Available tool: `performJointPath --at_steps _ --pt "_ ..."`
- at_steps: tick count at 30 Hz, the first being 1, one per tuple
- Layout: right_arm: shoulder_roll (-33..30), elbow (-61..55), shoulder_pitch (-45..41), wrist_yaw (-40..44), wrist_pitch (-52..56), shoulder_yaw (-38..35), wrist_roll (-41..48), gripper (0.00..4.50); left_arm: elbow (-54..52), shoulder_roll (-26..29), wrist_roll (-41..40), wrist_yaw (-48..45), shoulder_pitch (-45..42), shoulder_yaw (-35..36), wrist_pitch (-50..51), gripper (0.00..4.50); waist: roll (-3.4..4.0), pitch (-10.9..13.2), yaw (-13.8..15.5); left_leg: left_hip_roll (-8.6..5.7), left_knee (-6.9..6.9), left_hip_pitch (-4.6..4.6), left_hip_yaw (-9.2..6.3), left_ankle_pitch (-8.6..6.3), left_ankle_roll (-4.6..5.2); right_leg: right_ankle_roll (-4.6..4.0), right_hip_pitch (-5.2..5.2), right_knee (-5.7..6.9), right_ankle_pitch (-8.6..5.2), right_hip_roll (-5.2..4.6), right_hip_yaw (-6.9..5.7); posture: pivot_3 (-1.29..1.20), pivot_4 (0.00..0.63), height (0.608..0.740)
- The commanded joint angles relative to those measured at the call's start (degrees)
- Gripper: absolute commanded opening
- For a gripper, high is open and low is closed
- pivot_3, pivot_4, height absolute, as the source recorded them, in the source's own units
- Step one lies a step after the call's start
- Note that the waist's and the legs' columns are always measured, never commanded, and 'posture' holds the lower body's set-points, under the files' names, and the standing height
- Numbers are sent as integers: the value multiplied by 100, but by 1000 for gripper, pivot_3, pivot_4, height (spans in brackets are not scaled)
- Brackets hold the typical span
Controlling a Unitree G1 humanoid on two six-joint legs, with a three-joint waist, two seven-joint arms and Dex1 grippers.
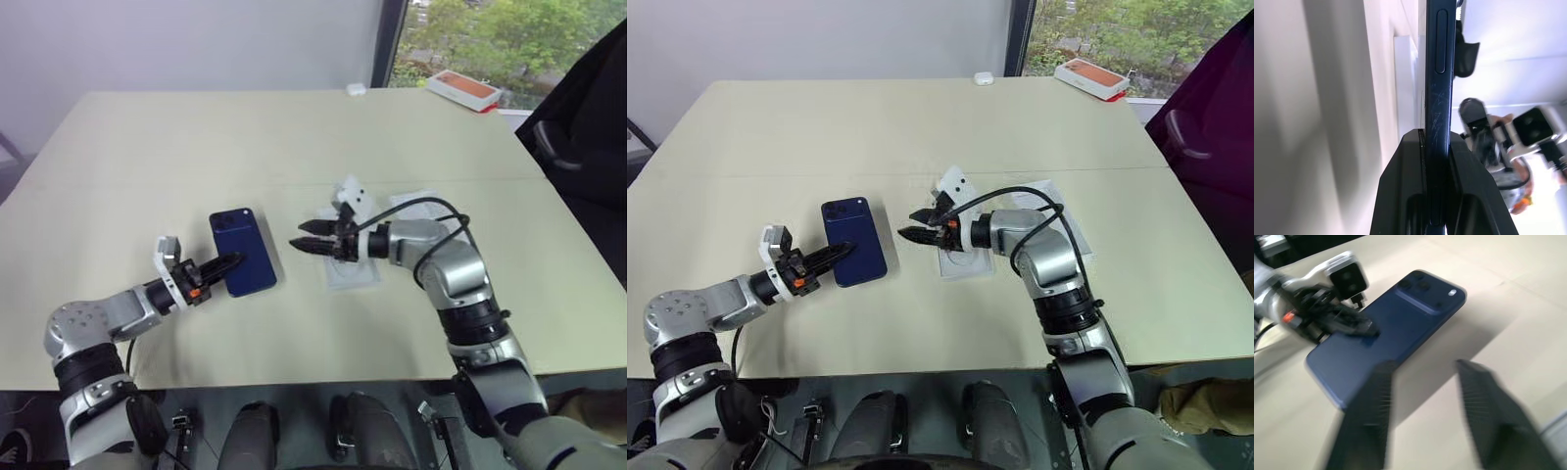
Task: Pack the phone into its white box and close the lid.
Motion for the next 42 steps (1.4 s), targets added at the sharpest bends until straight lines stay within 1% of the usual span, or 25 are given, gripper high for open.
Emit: performJointPath --at_steps 1,3,5,8,10,13,17,24,28,33,34,35,36,37,38,42 --pt "-524 -573 305 420 -322 12 195 3292 138 31 -356 123 -232 403 188 0 0 0 15 -1 0 -1 -1 0 1 1 0 -1 0 2 -1 0 150 740" --pt "-977 -860 572 817 -255 134 353 3292 212 70 -426 199 -229 427 270 0 -1 1 16 -2 0 -5 -2 -2 4 3 0 -7 -2 5 -4 0 150 740" --pt "-1463 -983 857 1045 -718 498 10 3292 237 125 -599 252 -188 354 288 0 -4 2 13 -4 -3 -7 0 -4 7 8 1 -12 -4 4 -4 0 150 740" --pt "-1776 -785 1009 1032 -1387 832 -436 3292 245 138 -754 339 -171 342 288 0 -6 4 -17 -4 -3 -6 2 -5 9 10 1 -16 -6 2 -2 0 150 740" --pt "-1820 -615 1014 952 -1708 960 -663 3292 205 138 -777 401 -151 297 288 0 -6 4 -21 1 -3 -3 2 -5 8 10 1 -15 -6 3 -2 0 150 740" --pt "-1722 -259 895 767 -1992 989 -880 3292 95 85 -724 495 -141 210 288 0 -7 4 7 3 -3 -2 -2 -3 4 9 1 -12 -5 7 -3 0 150 740" --pt "-1814 59 786 853 -2342 1026 -1038 3292 77 63 -755 542 -159 221 288 0 -8 5 14 -1 0 -3 1 0 0 7 3 -12 -4 3 -3 0 150 740" --pt "-1969 142 740 1080 -2411 977 -1068 3292 0 -24 -749 614 -121 243 276 0 -8 5 20 0 -1 -5 1 0 0 8 3 -16 -5 -3 -3 0 150 740" --pt "-2191 256 763 1183 -2524 1105 -1322 3292 -125 -130 -726 664 -68 197 235 0 -8 5 22 -1 -1 -5 2 0 0 8 3 -17 -5 -5 -3 0 150 740" --pt "-2227 292 770 1251 -2519 1114 -1368 3292 -217 -172 -714 711 -39 178 215 0 -8 5 25 -1 -1 -3 1 0 0 8 6 -17 -5 -4 -3 0 150 740" --pt "-2237 329 766 1237 -2567 1136 -1428 2775 -227 -178 -718 721 -37 182 213 0 -8 5 24 -1 0 -3 1 0 0 8 6 -17 -5 -4 -3 0 150 740" --pt "-2225 366 763 1226 -2580 1130 -1442 2490 -233 -183 -719 731 -42 186 205 0 -8 4 24 -1 0 -3 1 0 0 8 6 -17 -5 -4 -3 0 150 740" --pt "-2205 400 758 1213 -2584 1121 -1451 2035 -235 -186 -718 739 -47 188 199 0 -8 4 24 -1 0 -2 1 0 0 8 7 -17 -5 -5 -3 0 150 740" --pt "-2205 400 771 1243 -2579 1135 -1452 1488 -248 -188 -718 744 -45 182 201 0 -8 4 27 -1 0 -2 1 0 0 8 7 -17 -5 -5 -3 0 150 740" --pt "-2202 395 782 1257 -2585 1149 -1458 1061 -253 -192 -719 754 -46 185 198 0 -9 4 27 -2 0 -2 1 0 0 8 8 -17 -5 -5 -3 0 150 740" --pt "-2162 352 815 1228 -2611 1177 -1530 1061 -276 -199 -726 779 -36 186 208 0 -14 1 25 -2 2 4 1 0 0 8 14 -17 -5 -5 -4 0 150 740"
